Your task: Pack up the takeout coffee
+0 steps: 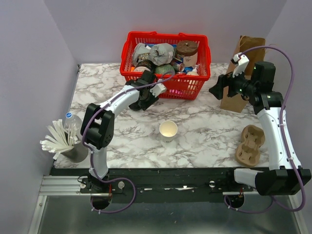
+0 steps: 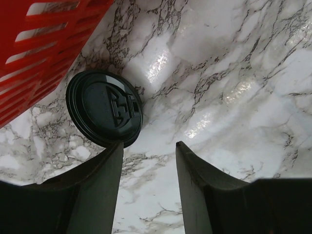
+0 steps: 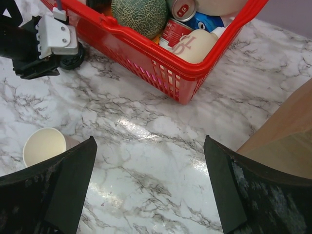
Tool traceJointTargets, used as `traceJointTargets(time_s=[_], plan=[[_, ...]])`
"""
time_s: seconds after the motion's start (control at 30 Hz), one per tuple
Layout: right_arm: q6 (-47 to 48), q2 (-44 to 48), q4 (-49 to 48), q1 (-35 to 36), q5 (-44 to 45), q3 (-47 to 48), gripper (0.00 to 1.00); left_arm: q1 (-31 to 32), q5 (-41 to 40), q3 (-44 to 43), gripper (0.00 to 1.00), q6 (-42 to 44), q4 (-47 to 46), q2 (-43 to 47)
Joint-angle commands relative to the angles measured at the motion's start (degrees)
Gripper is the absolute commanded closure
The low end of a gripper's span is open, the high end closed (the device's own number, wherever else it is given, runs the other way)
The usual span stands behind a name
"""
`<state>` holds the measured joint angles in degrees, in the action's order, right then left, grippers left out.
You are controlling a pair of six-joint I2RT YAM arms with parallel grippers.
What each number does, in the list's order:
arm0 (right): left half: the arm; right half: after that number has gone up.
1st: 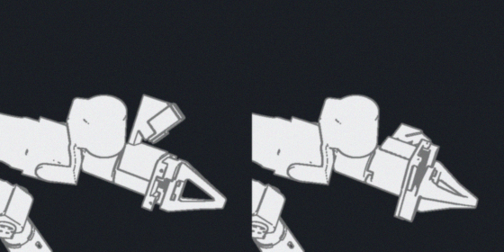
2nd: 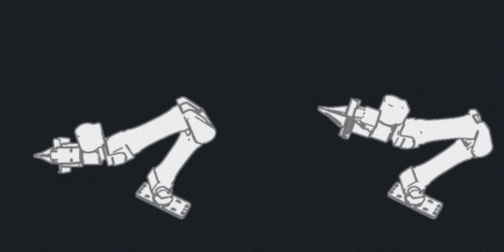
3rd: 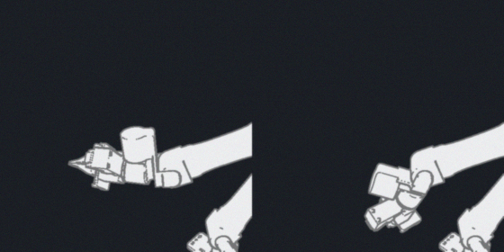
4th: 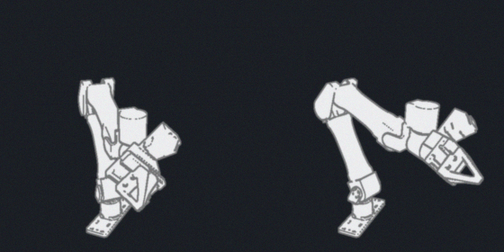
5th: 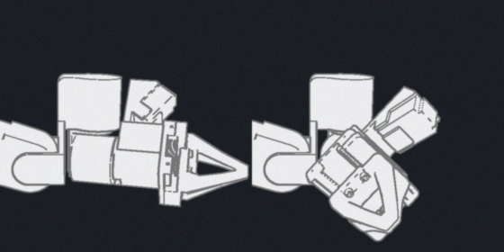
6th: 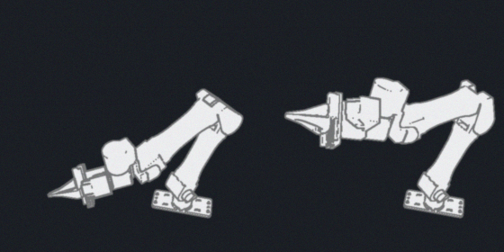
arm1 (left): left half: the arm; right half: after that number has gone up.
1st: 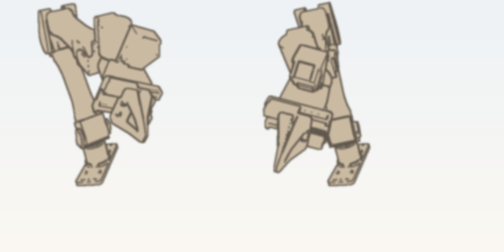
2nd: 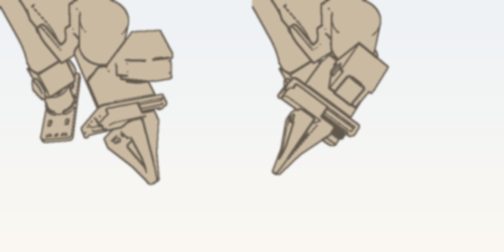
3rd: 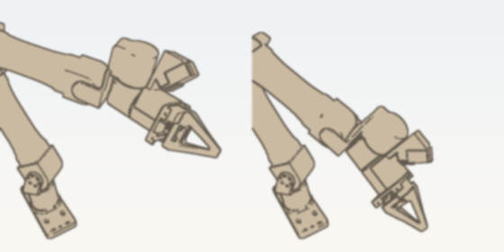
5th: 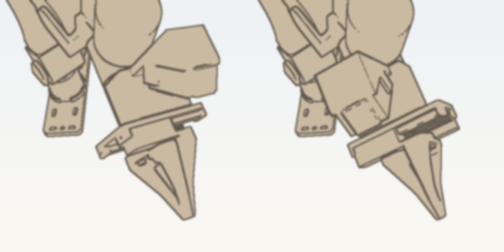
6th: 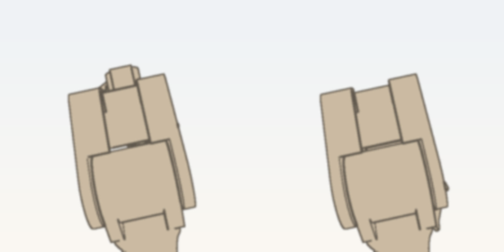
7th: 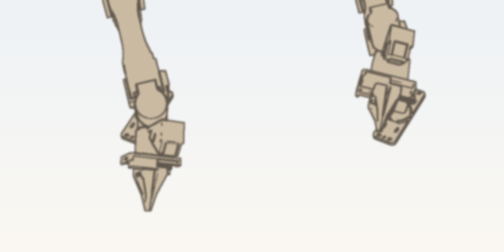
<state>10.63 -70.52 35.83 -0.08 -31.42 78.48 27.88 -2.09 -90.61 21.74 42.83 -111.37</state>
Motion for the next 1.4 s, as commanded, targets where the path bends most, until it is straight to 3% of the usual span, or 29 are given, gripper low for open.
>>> traceJointTargets(time_s=[0.0,0.3,0.6,1.37], plan=[[0.62,0.74,1.43,-0.1,-1.63,0.45,0.0,-0.02,-3.01,-1.41,0.44,-0.03,-2.4,-3.06],[1.93,3.28,1.52,-0.1,-1.28,-2.01,0.0,-0.72,-5.11,-1.42,0.51,0.41,-6.16,-6.84],[1.58,4.25,1.43,-0.1,-1.62,-3.77,0.0,0.07,-2.04,18.35,0.51,2.26,-28.75,9.59],[1.23,2.41,1.87,-0.01,-2.07,-2.1,0.0,-1.34,-5.29,15.02,0.58,-0.91,-26.66,-1.04]])
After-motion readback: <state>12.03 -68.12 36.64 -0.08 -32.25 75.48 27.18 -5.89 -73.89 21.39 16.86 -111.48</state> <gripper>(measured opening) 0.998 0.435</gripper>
